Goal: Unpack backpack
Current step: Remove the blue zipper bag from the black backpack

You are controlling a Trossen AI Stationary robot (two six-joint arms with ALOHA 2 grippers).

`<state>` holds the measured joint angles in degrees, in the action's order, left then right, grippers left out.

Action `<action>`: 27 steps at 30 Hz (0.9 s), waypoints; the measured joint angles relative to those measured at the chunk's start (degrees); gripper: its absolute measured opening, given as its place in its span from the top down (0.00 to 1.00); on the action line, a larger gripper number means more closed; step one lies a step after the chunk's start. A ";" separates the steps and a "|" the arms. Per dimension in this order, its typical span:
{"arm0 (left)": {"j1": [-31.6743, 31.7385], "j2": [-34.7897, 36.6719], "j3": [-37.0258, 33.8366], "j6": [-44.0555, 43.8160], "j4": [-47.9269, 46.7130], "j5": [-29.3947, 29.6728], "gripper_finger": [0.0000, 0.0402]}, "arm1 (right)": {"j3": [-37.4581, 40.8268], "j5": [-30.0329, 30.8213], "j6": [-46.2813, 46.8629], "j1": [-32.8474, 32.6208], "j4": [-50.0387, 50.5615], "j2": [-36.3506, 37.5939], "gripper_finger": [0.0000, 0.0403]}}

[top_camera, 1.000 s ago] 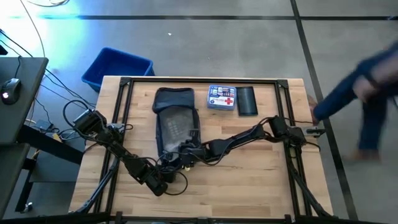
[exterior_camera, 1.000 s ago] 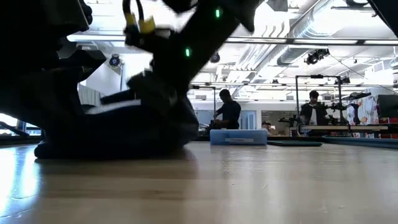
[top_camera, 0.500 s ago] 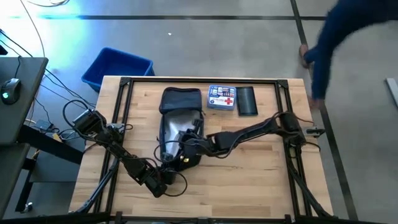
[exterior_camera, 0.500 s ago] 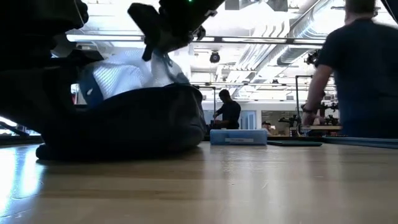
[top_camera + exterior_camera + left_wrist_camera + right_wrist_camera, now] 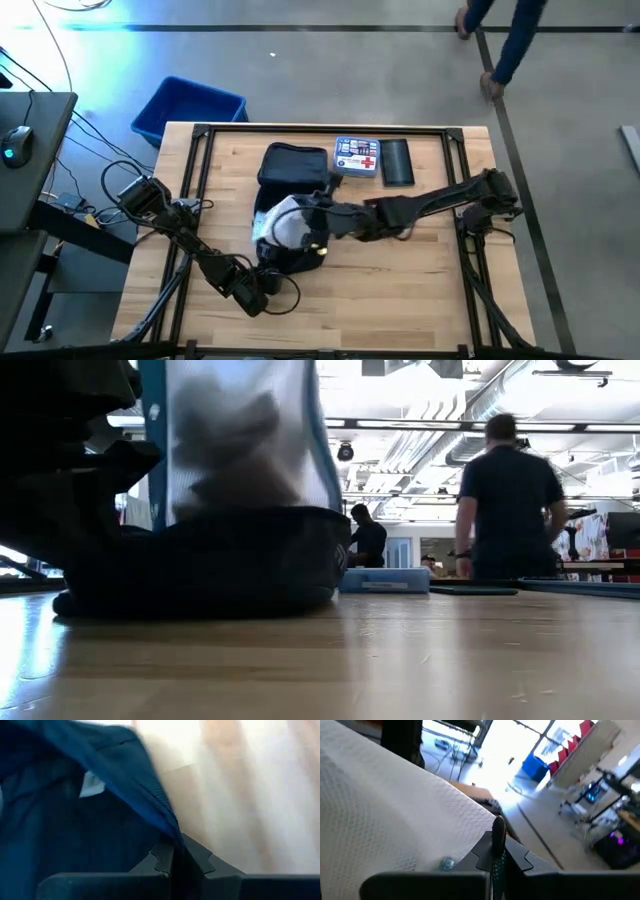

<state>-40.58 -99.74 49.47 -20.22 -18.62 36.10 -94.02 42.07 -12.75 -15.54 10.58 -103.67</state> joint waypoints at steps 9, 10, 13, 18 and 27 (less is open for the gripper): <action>6.43 -0.02 -0.02 -24.88 -25.63 9.79 1.00 | -0.11 13.96 1.94 -8.51 17.10 6.72 1.00; 7.40 -0.02 -0.02 -27.42 -28.46 10.87 1.00 | -0.11 15.14 4.35 -9.56 20.37 6.87 1.00; 10.56 -0.02 -0.02 -35.78 -35.99 12.09 1.00 | -0.11 15.19 13.94 -12.38 29.56 7.14 1.00; 14.99 -0.02 -2.52 -42.70 -40.93 8.08 1.00 | 2.68 14.95 28.91 -15.33 39.72 5.85 1.00; 16.74 0.76 -12.04 -54.22 -46.21 -0.13 0.99 | 15.24 16.11 31.95 -15.88 25.82 5.50 1.00</action>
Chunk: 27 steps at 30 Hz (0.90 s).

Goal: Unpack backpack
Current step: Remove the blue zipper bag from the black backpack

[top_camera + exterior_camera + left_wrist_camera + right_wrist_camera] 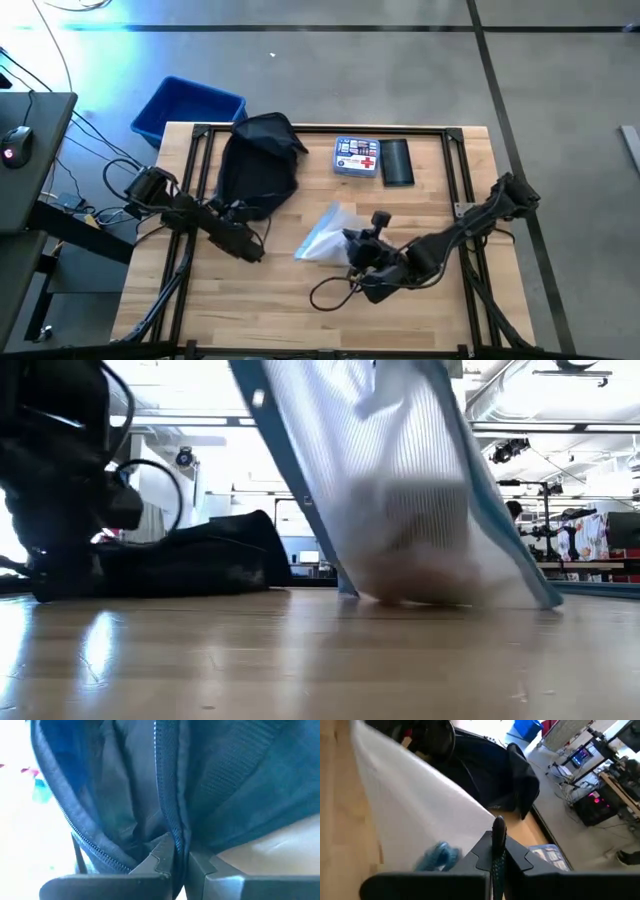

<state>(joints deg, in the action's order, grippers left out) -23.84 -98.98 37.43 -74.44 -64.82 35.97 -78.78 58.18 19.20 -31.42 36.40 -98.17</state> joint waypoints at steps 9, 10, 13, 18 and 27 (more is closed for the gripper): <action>-11.31 9.41 9.21 -7.86 -11.93 -0.37 0.81 | 13.77 -17.95 -9.27 4.89 -36.08 -0.82 1.00; -12.79 10.30 10.13 -7.87 -11.50 0.37 0.79 | 15.17 -19.80 -9.75 5.64 -39.63 -1.44 1.00; -17.03 12.30 12.64 -7.90 -8.42 5.26 0.76 | 18.04 -24.89 -10.61 7.79 -49.51 -4.31 1.00; -21.81 12.29 14.32 1.41 -0.12 16.74 0.76 | 17.93 -33.16 -10.67 10.86 -57.27 -10.81 1.00; -21.77 12.05 12.87 26.24 21.15 18.16 0.77 | 13.84 -36.02 -10.58 12.20 -49.39 -13.80 0.92</action>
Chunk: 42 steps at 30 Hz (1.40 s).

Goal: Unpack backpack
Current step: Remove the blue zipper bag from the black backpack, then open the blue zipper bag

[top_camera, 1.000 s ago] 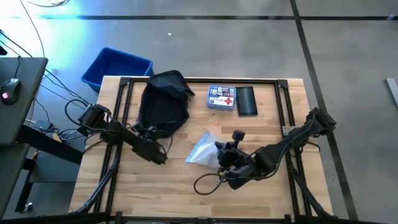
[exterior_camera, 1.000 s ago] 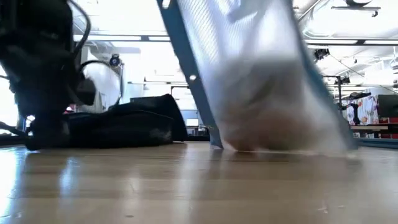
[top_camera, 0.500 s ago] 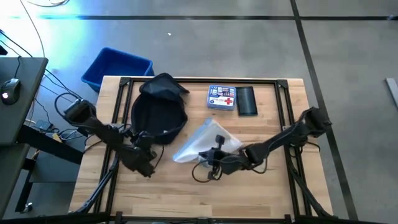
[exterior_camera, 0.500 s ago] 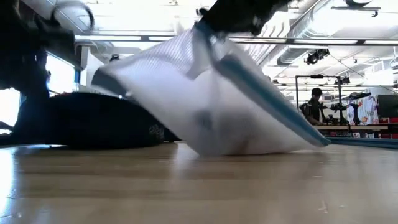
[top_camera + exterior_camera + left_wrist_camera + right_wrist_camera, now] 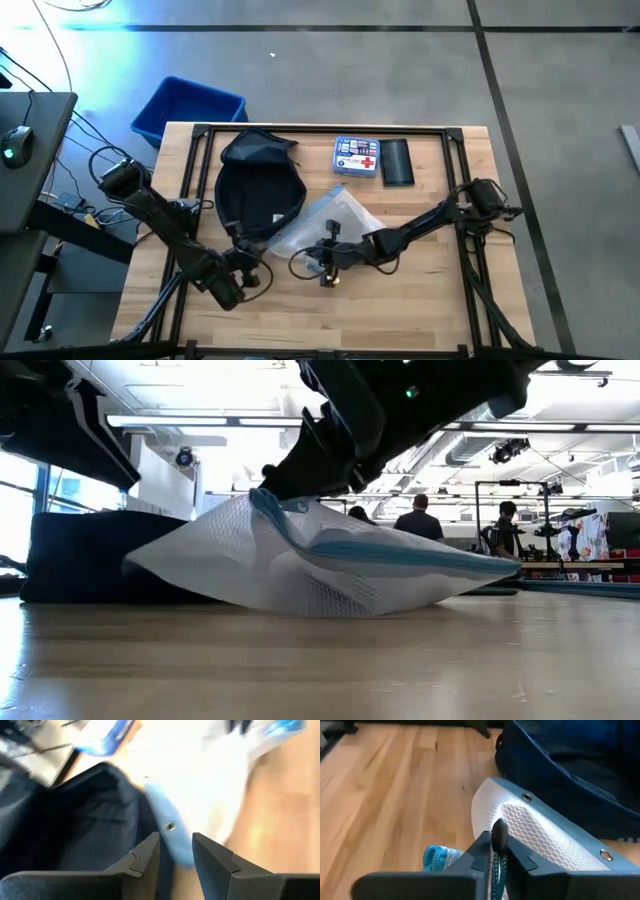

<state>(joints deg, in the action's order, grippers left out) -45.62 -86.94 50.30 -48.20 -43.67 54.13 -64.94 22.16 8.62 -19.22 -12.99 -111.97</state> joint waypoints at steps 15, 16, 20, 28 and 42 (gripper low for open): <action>12.60 0.02 -11.81 -9.52 0.10 -8.85 0.77 | -3.68 5.15 0.93 -3.15 16.63 0.89 0.52; 13.25 0.02 -12.09 -13.36 -4.13 -9.22 0.77 | -3.66 5.15 1.02 -3.13 16.59 0.88 0.52; 13.63 0.02 -12.05 -24.22 -14.81 -11.83 0.77 | -3.66 5.24 0.05 -3.11 15.09 0.86 0.51; 5.09 0.07 -1.82 -34.05 -29.26 -11.95 0.80 | -7.68 7.42 -4.64 -4.70 14.94 0.82 0.52; 0.66 -4.95 -1.01 40.29 44.18 -4.36 0.84 | -11.57 11.78 2.08 -18.23 27.40 1.07 0.52</action>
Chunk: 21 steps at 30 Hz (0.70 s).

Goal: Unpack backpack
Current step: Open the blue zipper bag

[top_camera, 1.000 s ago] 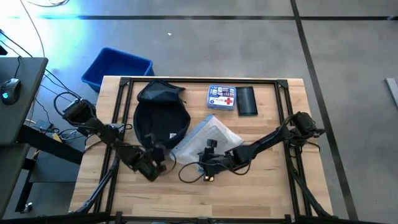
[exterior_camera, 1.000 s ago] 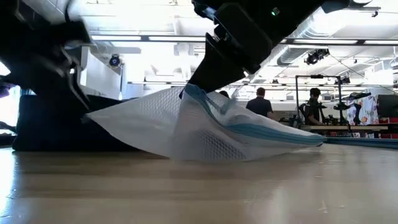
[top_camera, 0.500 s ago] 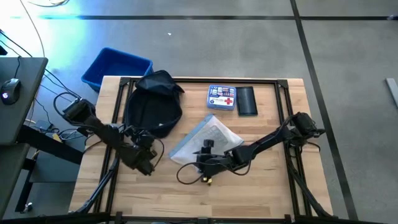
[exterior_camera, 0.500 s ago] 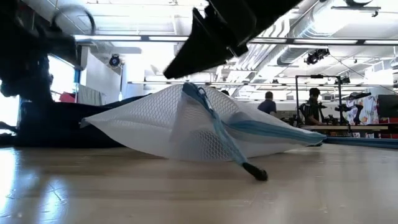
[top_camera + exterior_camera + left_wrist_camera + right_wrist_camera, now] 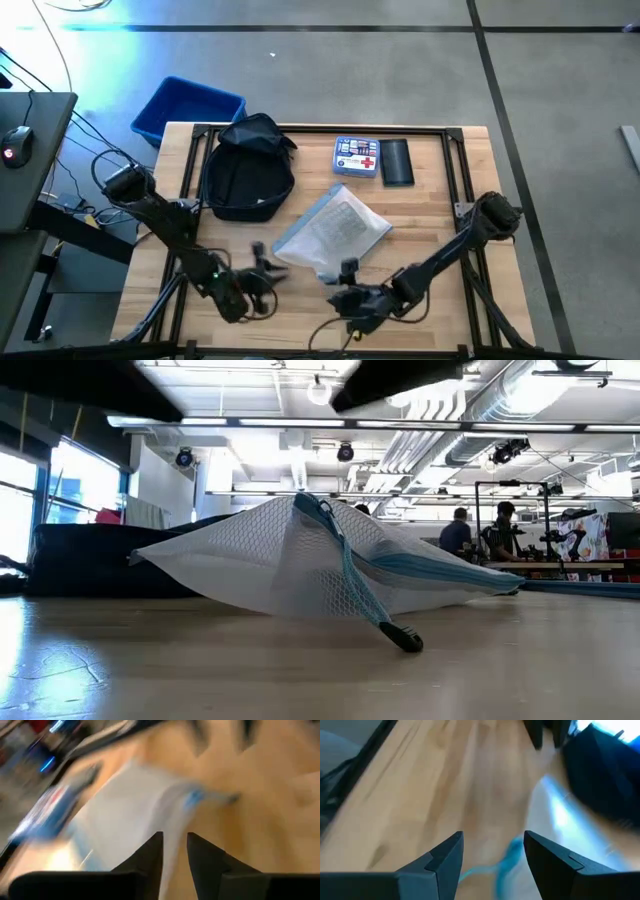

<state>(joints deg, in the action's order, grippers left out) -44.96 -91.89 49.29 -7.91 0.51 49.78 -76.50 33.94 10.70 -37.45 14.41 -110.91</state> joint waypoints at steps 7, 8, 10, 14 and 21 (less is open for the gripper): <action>6.21 -11.40 3.95 22.00 12.17 -5.51 0.79 | 3.21 6.75 6.32 -3.22 0.58 -0.09 0.52; 6.93 -12.74 5.22 23.07 11.14 -5.38 0.77 | 3.67 8.21 6.24 -3.36 0.49 -0.09 0.52; 8.12 -15.28 7.88 23.73 7.48 -5.07 0.73 | 4.51 10.35 6.29 -3.21 0.53 -0.09 0.52; 9.83 -19.19 13.12 21.48 0.12 -4.90 0.64 | 6.12 9.66 8.32 -2.46 0.36 -0.12 0.52; 10.35 -22.76 15.94 20.15 -3.43 -6.39 0.65 | 7.82 -0.17 7.71 -0.79 -5.53 -0.12 0.52</action>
<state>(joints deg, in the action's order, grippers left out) -34.60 -114.65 65.23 12.24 -2.92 43.39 -68.68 33.78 18.41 -38.24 8.88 -111.02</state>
